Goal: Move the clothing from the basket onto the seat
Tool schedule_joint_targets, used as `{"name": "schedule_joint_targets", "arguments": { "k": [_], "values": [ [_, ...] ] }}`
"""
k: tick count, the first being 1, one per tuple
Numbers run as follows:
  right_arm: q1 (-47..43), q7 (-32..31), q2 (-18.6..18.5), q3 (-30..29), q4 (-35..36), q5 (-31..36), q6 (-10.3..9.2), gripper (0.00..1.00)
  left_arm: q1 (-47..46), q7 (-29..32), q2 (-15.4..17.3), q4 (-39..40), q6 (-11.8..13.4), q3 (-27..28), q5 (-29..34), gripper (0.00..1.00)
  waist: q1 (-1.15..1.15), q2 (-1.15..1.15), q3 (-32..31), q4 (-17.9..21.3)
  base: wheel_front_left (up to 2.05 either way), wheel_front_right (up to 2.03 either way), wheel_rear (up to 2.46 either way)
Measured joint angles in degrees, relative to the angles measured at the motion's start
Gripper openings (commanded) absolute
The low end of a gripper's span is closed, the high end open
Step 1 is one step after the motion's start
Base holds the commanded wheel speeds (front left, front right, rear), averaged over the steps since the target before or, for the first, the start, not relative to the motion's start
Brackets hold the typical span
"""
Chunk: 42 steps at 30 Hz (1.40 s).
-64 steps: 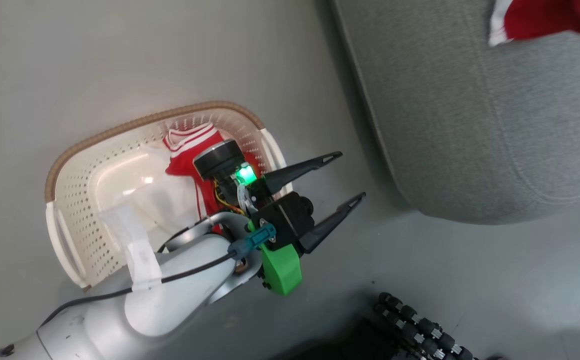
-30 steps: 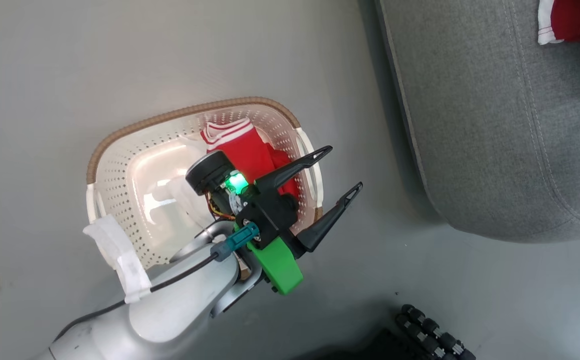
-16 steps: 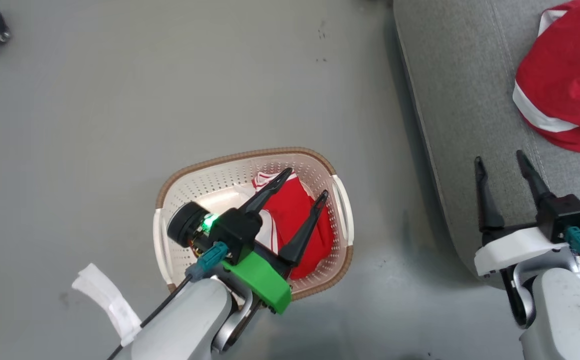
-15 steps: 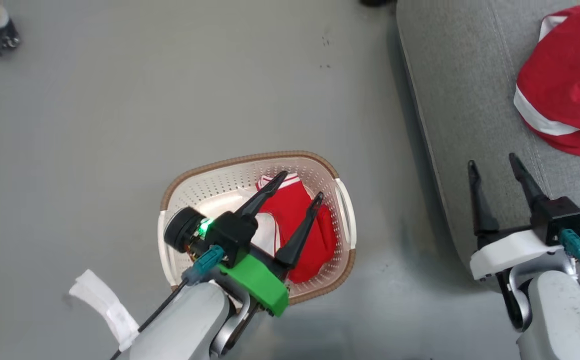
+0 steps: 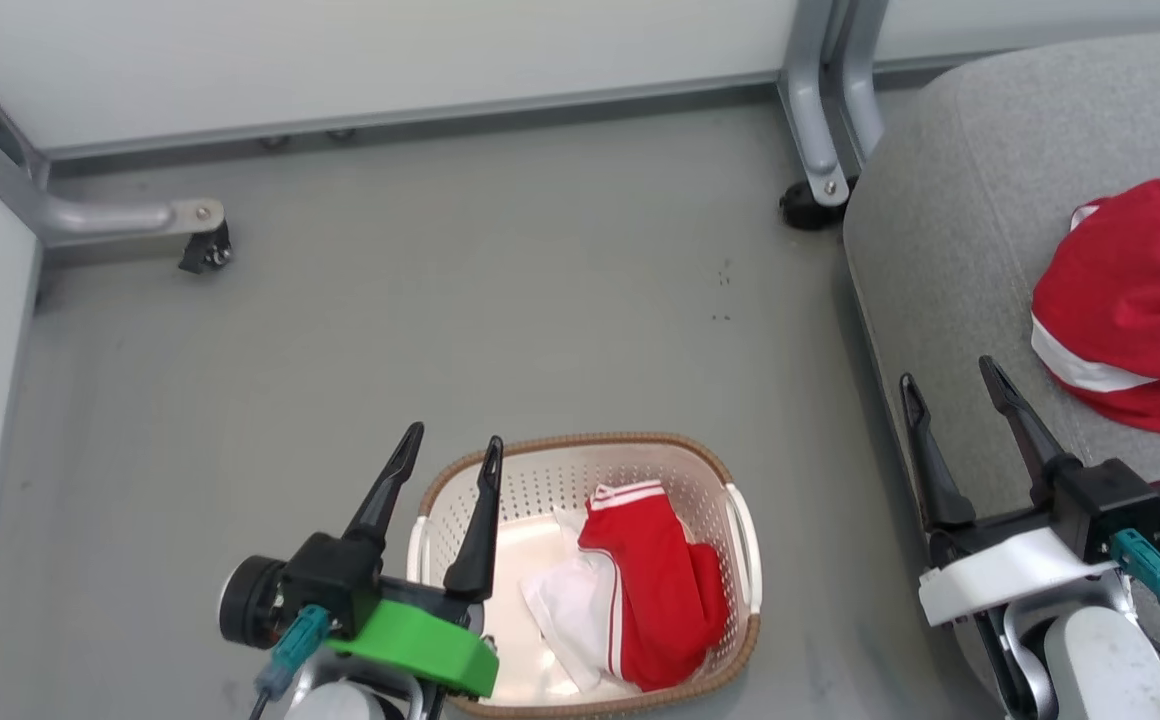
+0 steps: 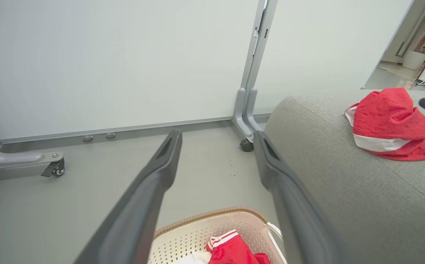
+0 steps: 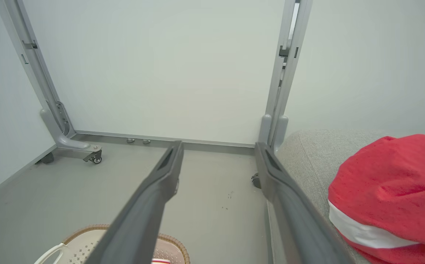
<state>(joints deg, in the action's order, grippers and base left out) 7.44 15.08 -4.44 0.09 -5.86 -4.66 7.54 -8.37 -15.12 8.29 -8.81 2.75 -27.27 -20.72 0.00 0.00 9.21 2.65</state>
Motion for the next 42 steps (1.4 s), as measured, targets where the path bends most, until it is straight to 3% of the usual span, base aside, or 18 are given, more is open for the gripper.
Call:
{"name": "schedule_joint_targets", "arguments": {
  "k": [7, 16, 42],
  "values": [
    [-4.97, 0.0, 0.21, 0.49, 2.68, -1.55, 0.0, 1.0, 8.62, -0.01, -3.6, 5.52, 0.74, 10.91, 4.27, 1.0, 0.0, 0.0, -6.52, -1.21, 0.0, 0.0, 0.0],
    [-11.11, 0.0, 0.4, 1.67, 5.24, -4.59, 0.0, 1.0, 16.79, -0.02, -5.3, 9.13, -1.74, 17.05, 8.96, 1.0, 0.0, 0.0, -11.87, -0.91, 0.0, 0.0, 0.0],
    [-14.48, 0.0, -0.84, 5.15, 4.99, -4.88, 0.0, 1.0, 19.67, -0.01, -5.39, 6.9, -3.35, 16.72, 10.17, 1.0, 0.0, 0.0, -14.25, 0.17, 0.0, 0.0, 0.0]
  ]
}}
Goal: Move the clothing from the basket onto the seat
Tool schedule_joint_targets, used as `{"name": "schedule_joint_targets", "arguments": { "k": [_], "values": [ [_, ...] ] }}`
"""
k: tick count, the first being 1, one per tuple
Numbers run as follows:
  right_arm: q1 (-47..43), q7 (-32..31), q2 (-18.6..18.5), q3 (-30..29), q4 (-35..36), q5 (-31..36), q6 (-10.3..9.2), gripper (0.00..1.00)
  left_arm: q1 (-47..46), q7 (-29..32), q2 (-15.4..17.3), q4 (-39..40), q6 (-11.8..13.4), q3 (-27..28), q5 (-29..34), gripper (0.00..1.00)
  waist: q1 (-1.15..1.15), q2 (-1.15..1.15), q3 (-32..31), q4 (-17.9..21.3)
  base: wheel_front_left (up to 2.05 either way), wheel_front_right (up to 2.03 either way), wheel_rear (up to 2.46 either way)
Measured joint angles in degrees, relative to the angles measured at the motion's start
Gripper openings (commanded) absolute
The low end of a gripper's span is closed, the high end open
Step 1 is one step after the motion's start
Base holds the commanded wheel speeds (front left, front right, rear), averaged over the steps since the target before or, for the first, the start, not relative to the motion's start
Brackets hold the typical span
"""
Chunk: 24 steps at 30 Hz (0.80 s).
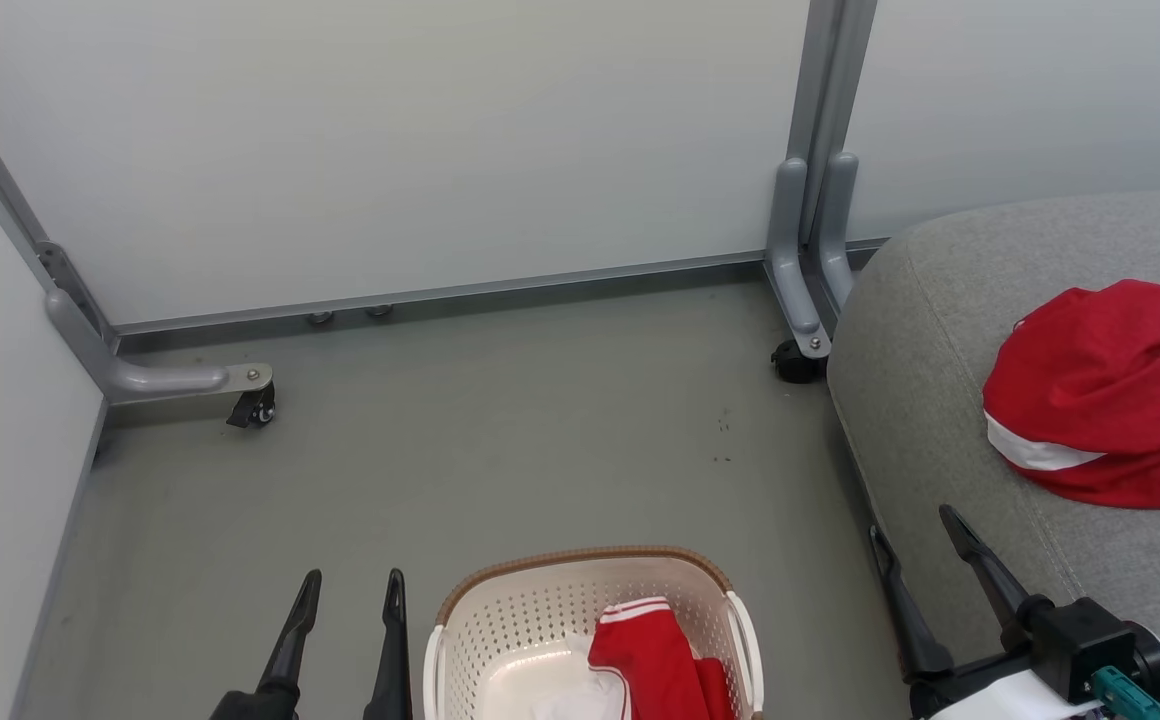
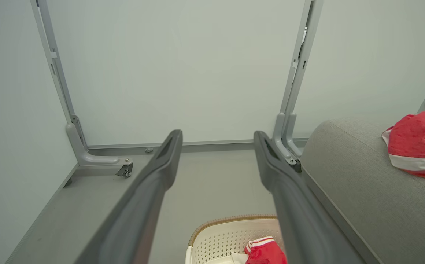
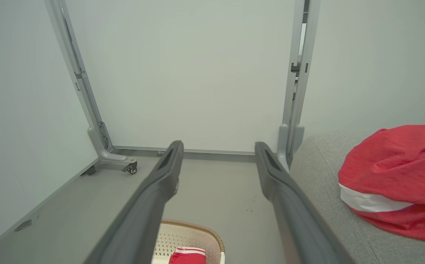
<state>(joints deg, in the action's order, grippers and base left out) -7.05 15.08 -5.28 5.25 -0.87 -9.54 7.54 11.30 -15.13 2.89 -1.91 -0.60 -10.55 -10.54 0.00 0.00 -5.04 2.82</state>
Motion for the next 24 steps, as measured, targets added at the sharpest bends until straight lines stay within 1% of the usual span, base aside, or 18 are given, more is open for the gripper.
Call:
{"name": "schedule_joint_targets", "arguments": {
  "k": [16, 24],
  "values": [
    [0.01, 0.0, -0.38, 0.96, -0.09, 0.0, 0.0, 1.0, -0.01, 0.0, -0.01, -0.37, -0.15, -0.03, 0.09, 1.0, 0.0, 0.0, 0.29, 0.25, 0.0, 0.0, 0.0],
    [0.12, 0.0, -0.63, 0.93, 0.02, 0.0, 0.0, 1.0, -0.06, 0.0, -0.01, -0.36, -0.15, -0.55, -0.02, 1.0, 0.0, 0.0, 1.72, 0.37, 0.0, 0.0, 0.0]
  ]
}}
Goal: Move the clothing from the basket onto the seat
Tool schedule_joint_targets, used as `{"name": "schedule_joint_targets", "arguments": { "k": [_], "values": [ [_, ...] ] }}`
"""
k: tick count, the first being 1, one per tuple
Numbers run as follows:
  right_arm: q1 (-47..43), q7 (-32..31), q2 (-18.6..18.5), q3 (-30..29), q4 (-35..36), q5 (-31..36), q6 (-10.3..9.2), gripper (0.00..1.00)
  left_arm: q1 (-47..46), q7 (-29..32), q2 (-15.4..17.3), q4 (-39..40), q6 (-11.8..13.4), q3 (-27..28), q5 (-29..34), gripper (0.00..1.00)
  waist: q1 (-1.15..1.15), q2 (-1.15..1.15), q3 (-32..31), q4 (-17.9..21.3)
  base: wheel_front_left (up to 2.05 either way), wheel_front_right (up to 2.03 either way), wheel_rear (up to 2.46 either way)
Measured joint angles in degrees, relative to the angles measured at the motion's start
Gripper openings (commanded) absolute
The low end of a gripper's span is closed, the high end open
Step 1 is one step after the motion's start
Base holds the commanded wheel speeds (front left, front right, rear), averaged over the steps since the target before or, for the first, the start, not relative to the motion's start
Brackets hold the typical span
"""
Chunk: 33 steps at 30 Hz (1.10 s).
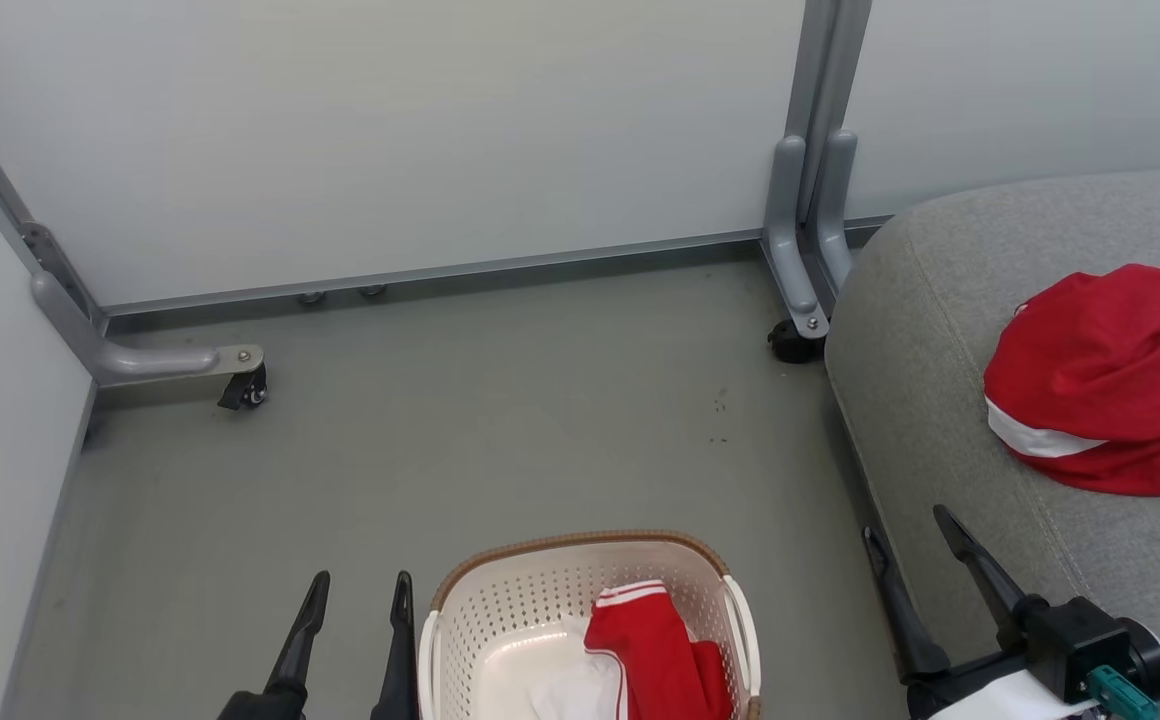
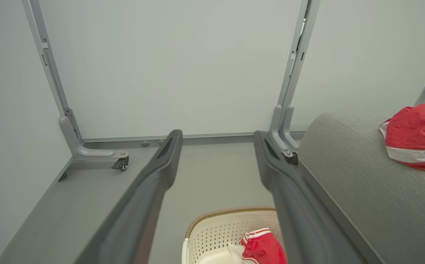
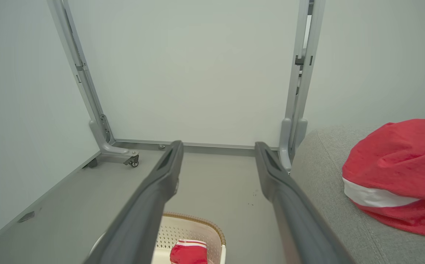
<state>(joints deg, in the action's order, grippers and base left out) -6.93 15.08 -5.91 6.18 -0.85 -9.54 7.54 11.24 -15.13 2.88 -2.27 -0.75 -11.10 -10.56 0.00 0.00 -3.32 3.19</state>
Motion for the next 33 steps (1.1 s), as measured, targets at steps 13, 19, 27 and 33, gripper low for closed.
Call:
{"name": "schedule_joint_targets", "arguments": {
  "k": [13, 19, 27, 33],
  "values": [
    [6.99, 0.0, -0.27, -2.44, 2.33, 0.03, 0.0, 1.0, -8.26, -0.01, -0.01, -1.96, -1.86, -3.34, 0.56, 1.0, 0.0, 0.0, 7.77, -0.01, 0.0, 0.0, 0.0],
    [13.3, 0.0, -0.77, -5.91, 4.15, -0.18, 0.0, 1.0, -18.63, 0.0, -0.07, -7.38, -3.96, -6.91, 1.16, 1.0, -0.01, 0.0, 15.8, -0.5, 0.0, 0.0, 0.0],
    [19.54, 0.0, -1.72, -9.24, 5.94, -0.16, 0.0, 1.0, -30.89, 0.0, -0.11, -19.75, -6.27, -13.93, 3.59, 1.0, -0.01, 0.0, 27.19, -1.24, 0.0, 0.0, 0.0],
    [23.14, 0.0, -1.93, -10.24, 7.89, 0.0, 0.0, 1.0, -41.2, 0.0, -0.05, -30.84, -6.56, -22.18, 2.11, 1.0, -0.02, 0.0, 34.69, -1.11, 0.0, 0.0, 0.0]
  ]
}}
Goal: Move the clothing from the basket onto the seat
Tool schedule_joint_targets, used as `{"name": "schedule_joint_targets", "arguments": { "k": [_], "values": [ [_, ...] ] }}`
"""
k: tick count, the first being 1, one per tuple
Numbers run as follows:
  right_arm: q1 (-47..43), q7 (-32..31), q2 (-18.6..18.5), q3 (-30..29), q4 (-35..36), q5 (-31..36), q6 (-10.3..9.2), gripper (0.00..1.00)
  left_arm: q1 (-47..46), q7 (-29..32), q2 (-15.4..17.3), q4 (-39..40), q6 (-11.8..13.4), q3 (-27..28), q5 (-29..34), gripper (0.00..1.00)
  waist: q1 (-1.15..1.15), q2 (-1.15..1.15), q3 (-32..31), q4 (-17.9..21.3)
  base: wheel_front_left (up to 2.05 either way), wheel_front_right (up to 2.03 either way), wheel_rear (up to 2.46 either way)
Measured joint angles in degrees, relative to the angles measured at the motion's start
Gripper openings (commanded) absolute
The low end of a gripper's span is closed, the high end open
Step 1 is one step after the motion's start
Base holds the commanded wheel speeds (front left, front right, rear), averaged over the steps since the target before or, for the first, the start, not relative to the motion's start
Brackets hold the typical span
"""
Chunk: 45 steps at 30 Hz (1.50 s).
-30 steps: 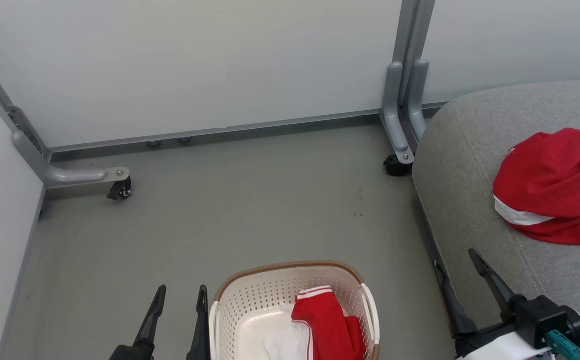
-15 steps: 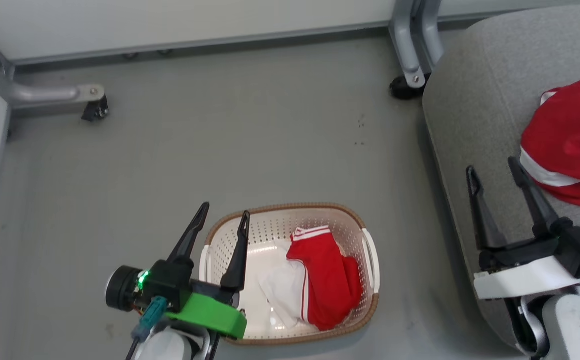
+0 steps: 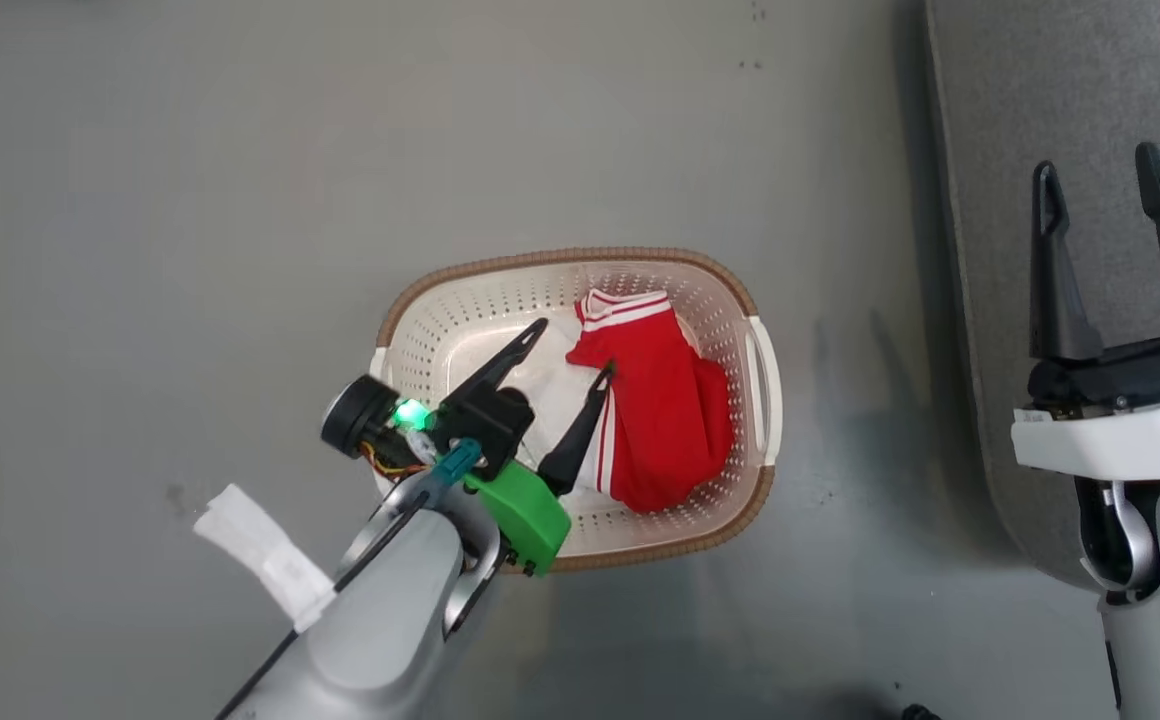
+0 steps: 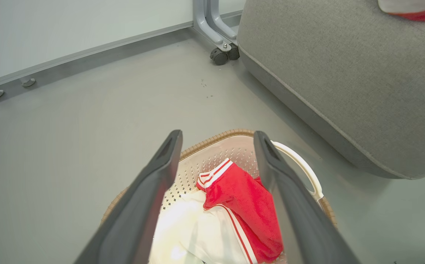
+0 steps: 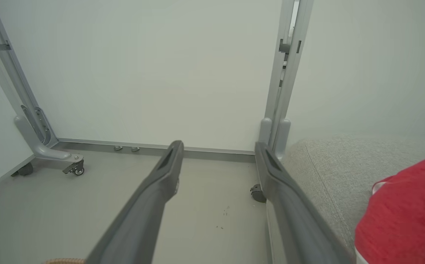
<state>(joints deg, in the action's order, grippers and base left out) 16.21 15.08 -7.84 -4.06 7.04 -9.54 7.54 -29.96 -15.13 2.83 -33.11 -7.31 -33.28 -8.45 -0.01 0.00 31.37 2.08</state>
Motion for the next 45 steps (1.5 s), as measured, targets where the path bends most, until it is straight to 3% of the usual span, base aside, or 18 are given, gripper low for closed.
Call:
{"name": "schedule_joint_targets", "arguments": {
  "k": [11, 17, 29, 45],
  "values": [
    [4.69, 0.0, -0.32, -0.68, 2.77, 0.76, 0.0, 1.0, -19.19, 0.3, 0.14, -20.14, -0.08, -15.68, -9.8, 1.0, 0.0, 0.0, 12.25, 1.29, 0.0, 0.0, 0.0],
    [5.44, 0.0, -0.23, -0.87, 3.43, 1.05, 0.0, 1.0, -25.94, 2.2, 0.01, -26.58, -0.08, -22.37, -13.79, 1.0, 0.0, 0.0, 17.22, 2.17, 0.0, 0.0, 0.0],
    [6.7, 0.0, 1.07, -0.29, 4.04, 0.94, 0.0, 1.0, -33.26, 3.23, -0.08, -30.74, -0.1, -29.97, -20.31, 1.0, 0.0, 0.0, 23.03, 4.22, 0.0, 0.0, 0.0],
    [7.37, 0.0, 0.14, 1.86, 8.64, 1.08, 0.0, 1.0, -39.17, 5.3, -0.08, -33.37, -0.1, -37.67, -26.94, 1.0, 0.01, 0.0, 28.42, 6.28, 0.0, 0.0, 0.0]
  ]
}}
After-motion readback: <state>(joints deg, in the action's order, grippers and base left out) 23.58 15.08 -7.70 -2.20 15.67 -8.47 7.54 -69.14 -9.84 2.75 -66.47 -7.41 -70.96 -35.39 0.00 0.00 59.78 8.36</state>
